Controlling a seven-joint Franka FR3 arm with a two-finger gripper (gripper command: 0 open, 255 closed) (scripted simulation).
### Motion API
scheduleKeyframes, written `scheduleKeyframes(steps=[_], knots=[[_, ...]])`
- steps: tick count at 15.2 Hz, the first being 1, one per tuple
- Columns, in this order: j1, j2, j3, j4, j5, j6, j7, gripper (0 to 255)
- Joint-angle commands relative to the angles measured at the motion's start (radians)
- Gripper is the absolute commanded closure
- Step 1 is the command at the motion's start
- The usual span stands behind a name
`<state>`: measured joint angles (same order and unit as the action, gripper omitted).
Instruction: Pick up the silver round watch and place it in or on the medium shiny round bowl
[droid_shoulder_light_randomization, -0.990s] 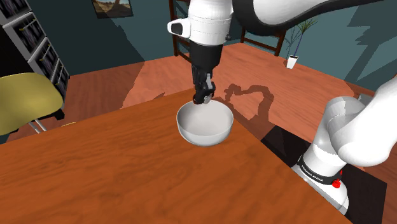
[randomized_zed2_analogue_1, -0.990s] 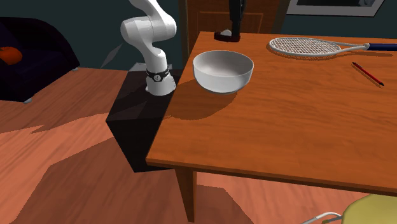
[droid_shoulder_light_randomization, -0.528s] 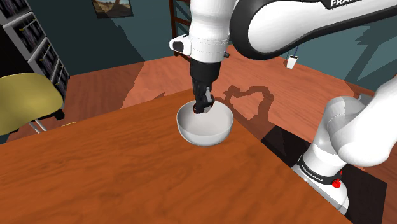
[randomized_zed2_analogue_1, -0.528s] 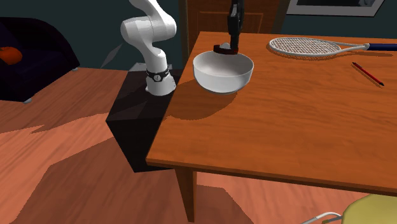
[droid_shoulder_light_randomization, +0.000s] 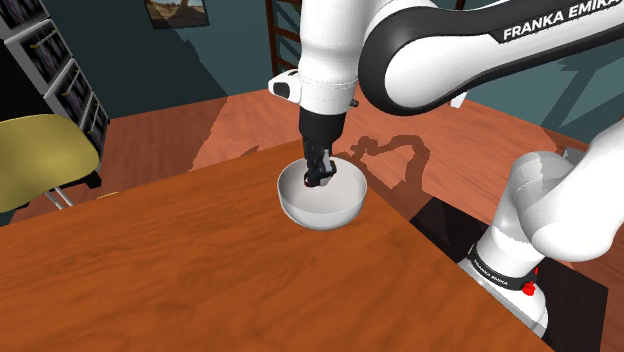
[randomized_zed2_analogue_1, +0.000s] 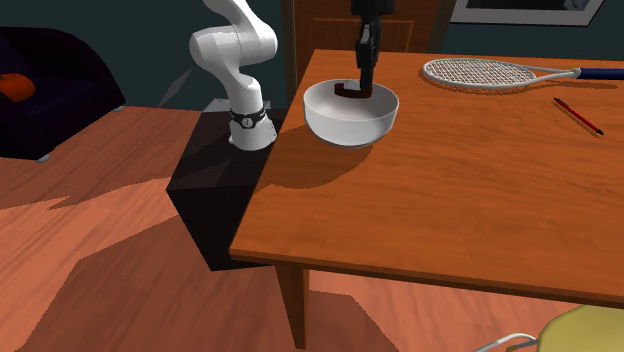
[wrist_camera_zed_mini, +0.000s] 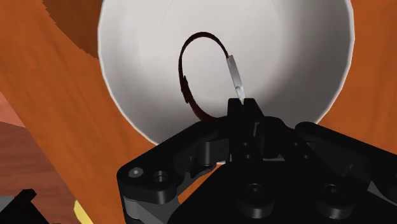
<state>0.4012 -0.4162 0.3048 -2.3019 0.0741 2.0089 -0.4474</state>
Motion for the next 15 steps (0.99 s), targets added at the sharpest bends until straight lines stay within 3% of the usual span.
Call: scheduleKeyframes(steps=[1,3,4,9,13,15], knots=[[0.000,0.000,0.000,-0.001,0.000,0.001,0.000,255],[0.000,0.000,0.000,0.000,0.000,0.001,0.000,255],[0.000,0.000,0.000,0.000,0.000,0.001,0.000,0],[0.000,0.000,0.000,0.000,0.000,0.001,0.000,0],[0.001,-0.026,-0.010,0.104,0.001,-0.129,-0.003,0],[0.001,-0.026,-0.010,0.104,0.001,-0.129,-0.003,0]])
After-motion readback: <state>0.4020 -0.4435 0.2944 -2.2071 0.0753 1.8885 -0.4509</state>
